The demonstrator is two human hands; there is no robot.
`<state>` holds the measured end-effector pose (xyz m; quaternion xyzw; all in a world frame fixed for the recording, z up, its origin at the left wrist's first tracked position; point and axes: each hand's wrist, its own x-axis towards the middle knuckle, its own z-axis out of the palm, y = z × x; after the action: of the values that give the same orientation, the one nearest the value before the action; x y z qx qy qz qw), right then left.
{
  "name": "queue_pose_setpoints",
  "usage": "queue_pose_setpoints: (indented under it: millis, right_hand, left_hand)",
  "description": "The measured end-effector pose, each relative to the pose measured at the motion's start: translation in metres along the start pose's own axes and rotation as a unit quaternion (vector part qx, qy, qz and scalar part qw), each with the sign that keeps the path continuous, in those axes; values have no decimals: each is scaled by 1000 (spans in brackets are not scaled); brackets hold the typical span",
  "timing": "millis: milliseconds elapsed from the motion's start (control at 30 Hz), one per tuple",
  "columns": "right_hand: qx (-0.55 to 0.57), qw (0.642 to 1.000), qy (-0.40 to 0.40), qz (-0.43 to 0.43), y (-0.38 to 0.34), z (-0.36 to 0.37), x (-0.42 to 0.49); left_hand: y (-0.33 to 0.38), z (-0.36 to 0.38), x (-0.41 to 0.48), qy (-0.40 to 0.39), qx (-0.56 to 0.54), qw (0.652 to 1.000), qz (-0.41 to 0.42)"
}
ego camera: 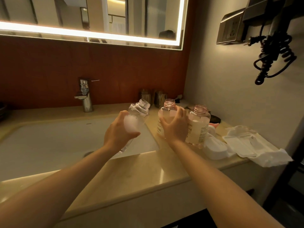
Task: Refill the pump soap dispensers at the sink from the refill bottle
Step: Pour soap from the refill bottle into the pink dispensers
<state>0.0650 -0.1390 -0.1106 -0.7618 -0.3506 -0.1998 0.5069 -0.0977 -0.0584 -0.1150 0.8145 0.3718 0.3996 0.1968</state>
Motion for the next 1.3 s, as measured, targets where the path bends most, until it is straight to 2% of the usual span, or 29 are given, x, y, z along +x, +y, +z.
queue_pose_setpoints:
  millis: [133, 267, 433, 667, 900, 1300]
  right_hand:
    - [3, 999, -33, 22, 8, -8, -14]
    - [85, 987, -70, 118, -1, -4, -22]
    - [67, 992, -87, 69, -19, 17, 13]
    - [136, 970, -143, 139, -18, 46, 29]
    - [180, 972, -132, 74, -14, 29, 1]
    - [169, 979, -111, 20, -5, -31, -45]
  left_hand:
    - [4, 0, -1, -3, 4, 1000, 8]
    - [7, -4, 2, 2, -6, 1000, 14]
    - [4, -9, 7, 9, -15, 1000, -14]
    - [-13, -17, 15, 7, 6, 1000, -20]
    - [-11, -22, 18, 10, 10, 1000, -2]
    - [18, -31, 0, 2, 99, 985, 143]
